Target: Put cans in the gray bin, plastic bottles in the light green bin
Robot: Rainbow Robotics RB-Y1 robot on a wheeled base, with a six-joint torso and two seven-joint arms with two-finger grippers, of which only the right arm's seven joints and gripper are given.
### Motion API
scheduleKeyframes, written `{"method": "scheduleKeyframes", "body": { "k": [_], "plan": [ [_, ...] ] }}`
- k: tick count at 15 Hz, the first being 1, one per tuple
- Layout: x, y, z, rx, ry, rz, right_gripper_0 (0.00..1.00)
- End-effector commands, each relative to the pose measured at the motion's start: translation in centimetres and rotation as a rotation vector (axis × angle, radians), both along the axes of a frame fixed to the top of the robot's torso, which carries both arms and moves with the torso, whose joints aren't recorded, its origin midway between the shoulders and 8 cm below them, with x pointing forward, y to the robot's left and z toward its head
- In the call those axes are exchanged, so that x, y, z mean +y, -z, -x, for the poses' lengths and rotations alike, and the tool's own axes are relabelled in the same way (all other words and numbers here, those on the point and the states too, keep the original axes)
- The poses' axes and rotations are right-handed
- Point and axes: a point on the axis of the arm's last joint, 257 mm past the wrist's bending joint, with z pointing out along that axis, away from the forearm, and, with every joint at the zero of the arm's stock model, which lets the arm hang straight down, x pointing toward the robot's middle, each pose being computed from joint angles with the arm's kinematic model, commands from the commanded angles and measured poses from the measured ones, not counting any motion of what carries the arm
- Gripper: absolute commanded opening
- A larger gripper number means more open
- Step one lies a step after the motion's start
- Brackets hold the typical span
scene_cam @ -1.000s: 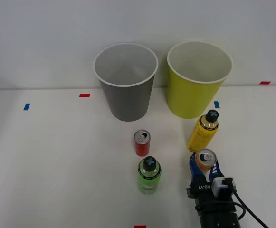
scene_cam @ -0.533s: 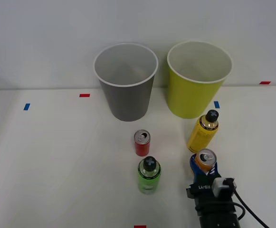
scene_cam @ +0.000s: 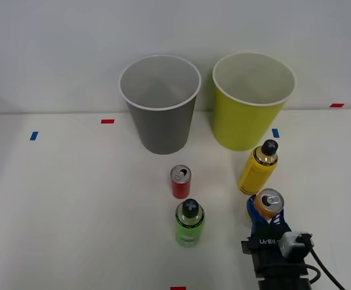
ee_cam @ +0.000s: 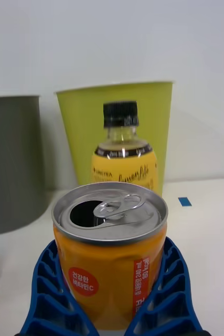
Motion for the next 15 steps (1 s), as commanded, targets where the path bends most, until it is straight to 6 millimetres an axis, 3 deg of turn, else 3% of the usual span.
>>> {"method": "scheduleKeyframes", "body": {
  "k": [1,5,10,15],
  "plan": [
    [0.8,-2.9,0.1,-0.024,-0.042,-0.096,0.0],
    [2.6,-10.5,-1.5,-0.041,-0.141,-0.23,0.0],
    [3.3,-16.9,-4.0,-0.168,-0.204,-0.368,0.0],
    [8.6,-23.1,-7.3,-0.212,-0.339,-0.382,0.0]
  ]
}}
